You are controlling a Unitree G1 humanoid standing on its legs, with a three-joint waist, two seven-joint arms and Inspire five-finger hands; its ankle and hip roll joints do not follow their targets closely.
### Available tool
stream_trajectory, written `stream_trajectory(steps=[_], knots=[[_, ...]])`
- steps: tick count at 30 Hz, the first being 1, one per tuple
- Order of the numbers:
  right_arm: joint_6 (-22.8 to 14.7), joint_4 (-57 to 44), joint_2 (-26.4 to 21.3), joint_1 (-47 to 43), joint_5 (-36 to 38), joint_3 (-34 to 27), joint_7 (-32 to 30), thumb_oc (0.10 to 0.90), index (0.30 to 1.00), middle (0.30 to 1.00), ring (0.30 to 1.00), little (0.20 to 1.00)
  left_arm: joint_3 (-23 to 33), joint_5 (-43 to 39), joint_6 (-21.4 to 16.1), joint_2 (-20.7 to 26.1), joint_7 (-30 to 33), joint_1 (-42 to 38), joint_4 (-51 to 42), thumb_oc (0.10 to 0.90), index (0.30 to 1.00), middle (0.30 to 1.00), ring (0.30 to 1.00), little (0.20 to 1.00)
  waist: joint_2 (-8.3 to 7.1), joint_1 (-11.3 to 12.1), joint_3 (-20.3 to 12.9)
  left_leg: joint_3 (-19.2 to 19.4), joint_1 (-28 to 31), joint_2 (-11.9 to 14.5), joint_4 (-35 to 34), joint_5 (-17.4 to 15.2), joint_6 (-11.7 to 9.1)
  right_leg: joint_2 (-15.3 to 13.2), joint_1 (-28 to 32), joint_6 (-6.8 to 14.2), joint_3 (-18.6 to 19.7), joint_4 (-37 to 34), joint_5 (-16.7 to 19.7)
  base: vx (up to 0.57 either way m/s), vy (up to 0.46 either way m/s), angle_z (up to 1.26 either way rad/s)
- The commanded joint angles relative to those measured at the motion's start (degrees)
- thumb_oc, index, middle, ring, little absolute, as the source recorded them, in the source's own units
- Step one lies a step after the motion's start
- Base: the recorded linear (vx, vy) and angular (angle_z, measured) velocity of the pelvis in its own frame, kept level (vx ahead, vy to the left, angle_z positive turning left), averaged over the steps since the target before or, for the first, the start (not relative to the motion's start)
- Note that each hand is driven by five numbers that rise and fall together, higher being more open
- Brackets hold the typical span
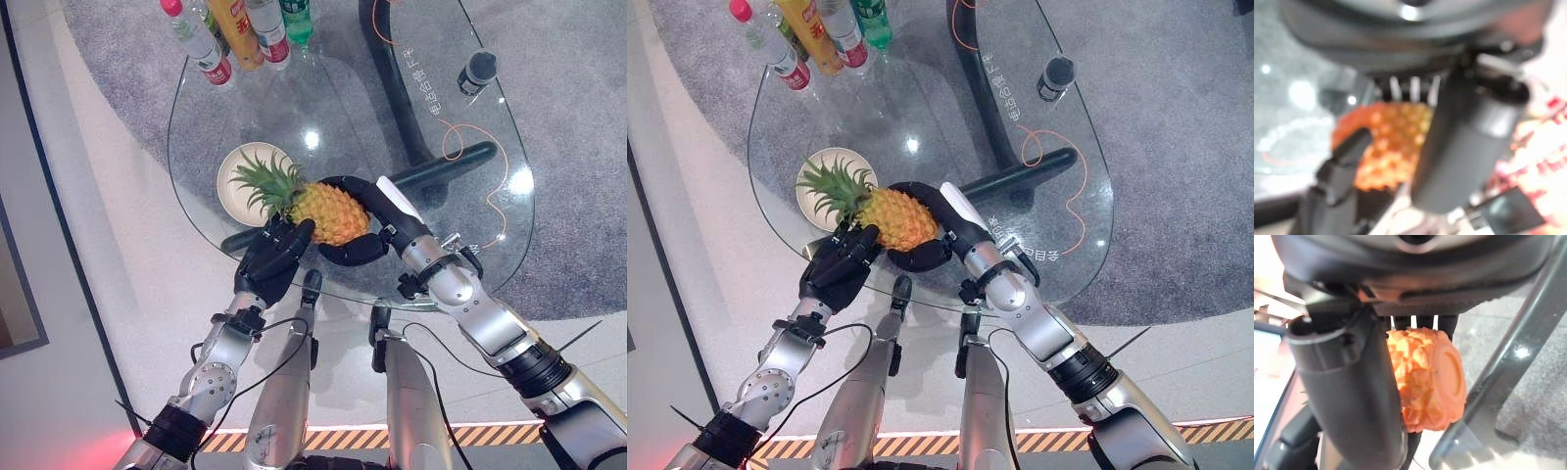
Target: Pick up the fruit to the plate
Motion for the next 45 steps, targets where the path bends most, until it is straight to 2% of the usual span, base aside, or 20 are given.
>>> stream_trajectory(steps=[1,6,8,11,18,20,21,24,28,31,39,45], knots=[[-4.70,-12.48,2.58,-6.81,-1.19,7.40,9.94,0.100,0.300,0.300,0.300,0.200,1.40,0.06,-6.21,-1.46,-4.80,-5.03,-14.71,0.800,0.900,0.900,0.900,0.900,-0.85,-1.12,-0.78,2.01,3.86,-6.71,5.90,-8.97,5.16,2.05,5.53,2.37,0.28,-13.50,7.54,0.01,-0.017,0.08],[-5.05,-12.62,1.35,-7.95,-0.26,10.29,18.08,0.100,0.300,0.300,0.300,0.200,2.27,-0.99,-7.81,-1.91,-4.59,-5.02,-15.41,0.800,0.900,0.900,0.900,0.900,-1.12,-0.52,-0.78,1.38,4.03,-6.70,5.78,-8.86,4.98,2.05,5.73,2.33,0.05,-13.34,7.28,0.02,-0.025,0.06],[-4.67,-12.76,0.75,-8.66,1.39,11.97,20.98,0.100,0.300,0.300,0.300,0.200,2.40,-1.60,-9.67,-2.02,-4.34,-4.91,-15.44,0.800,0.900,0.900,0.900,0.900,-1.45,-0.16,-0.78,1.09,4.03,-6.70,5.78,-8.83,4.80,2.14,5.85,2.29,-0.07,-13.25,7.12,0.02,-0.043,0.06],[-4.68,-11.73,0.55,-9.75,1.43,13.64,21.94,0.100,0.300,0.300,0.300,0.200,2.99,-4.37,-11.41,-2.39,-4.58,-5.07,-15.40,0.800,0.900,0.900,0.900,0.900,-1.96,0.31,-0.78,0.76,4.01,-6.65,5.82,-8.87,4.65,2.22,5.99,2.20,-0.33,-13.23,6.97,0.01,-0.047,0.07],[-5.04,-10.43,1.11,-9.92,2.15,13.56,19.19,0.100,0.300,0.300,0.300,0.200,4.38,-7.05,-11.80,-3.35,-4.62,-4.23,-15.54,0.800,0.900,0.900,0.900,0.900,-2.93,1.03,-0.78,-0.06,3.82,-6.65,6.21,-9.11,4.48,2.38,6.03,2.02,-1.07,-12.97,6.80,0.02,-0.046,0.01],[-4.95,-10.23,1.36,-9.87,2.56,13.22,18.85,0.100,0.300,0.300,0.300,0.200,4.68,-7.14,-12.87,-3.72,-4.41,-4.20,-15.54,0.800,0.900,0.900,0.900,0.900,-3.06,1.11,-0.78,-0.13,3.78,-6.67,6.33,-9.18,4.44,2.35,6.06,1.97,-1.30,-12.94,6.74,0.00,0.000,0.00],[-5.13,-9.85,1.64,-9.72,2.71,12.84,18.94,0.100,0.300,0.300,0.300,0.200,5.07,-7.26,-15.05,-4.22,-4.75,-4.17,-15.43,0.800,0.900,0.900,0.900,0.900,-3.21,1.17,-0.78,-0.12,3.86,-6.66,6.25,-9.18,4.41,2.34,6.10,1.98,-1.56,-12.94,6.73,0.00,0.000,0.00],[-5.07,-9.31,2.34,-9.31,2.43,12.26,19.15,0.100,0.300,0.300,0.300,0.200,6.07,-8.00,-17.81,-5.16,-5.73,-3.83,-15.58,0.800,0.900,0.900,0.900,0.900,-3.38,1.40,-0.78,-0.12,3.93,-6.69,6.26,-9.30,4.36,2.31,6.18,1.90,-2.00,-12.95,6.67,0.00,0.000,0.00],[-4.59,-8.07,4.61,-8.68,1.47,11.90,18.25,0.100,0.300,0.300,0.300,0.200,7.69,-8.75,-23.63,-7.25,-5.73,-3.85,-15.81,0.800,0.900,0.900,0.900,0.900,-3.94,1.90,-0.78,-0.67,3.99,-6.82,6.62,-9.71,4.21,2.20,6.62,1.69,-2.59,-13.00,6.52,0.03,-0.027,0.00],[-4.18,-7.19,5.85,-8.79,1.49,11.94,16.52,0.100,0.300,0.300,0.300,0.200,8.78,-9.53,-26.27,-8.07,-5.89,-4.22,-15.76,0.800,0.900,0.900,0.900,0.900,-4.45,2.31,-0.78,-1.17,3.73,-6.95,7.08,-9.92,4.04,2.20,6.54,1.62,-3.09,-12.70,6.41,0.03,-0.045,0.04],[-4.19,-4.64,8.23,-9.17,1.76,11.35,12.76,0.100,0.300,0.300,0.300,0.200,10.05,-10.12,-29.16,-9.03,-4.73,-4.85,-15.98,0.800,0.900,0.900,0.900,0.900,-5.27,3.01,-0.78,-2.10,3.20,-7.10,7.64,-10.43,3.93,2.10,6.23,1.58,-4.22,-12.43,6.29,0.03,-0.042,0.05],[-3.74,-4.38,8.91,-8.87,1.25,10.87,12.23,0.100,0.300,0.300,0.300,0.200,11.31,-9.18,-31.72,-8.88,-3.93,-4.97,-15.81,0.800,0.900,0.900,0.900,0.900,-5.50,3.12,-0.78,-2.26,3.17,-7.11,7.50,-10.52,3.98,2.15,6.06,1.62,-4.42,-12.40,6.32,0.01,-0.004,0.00]])
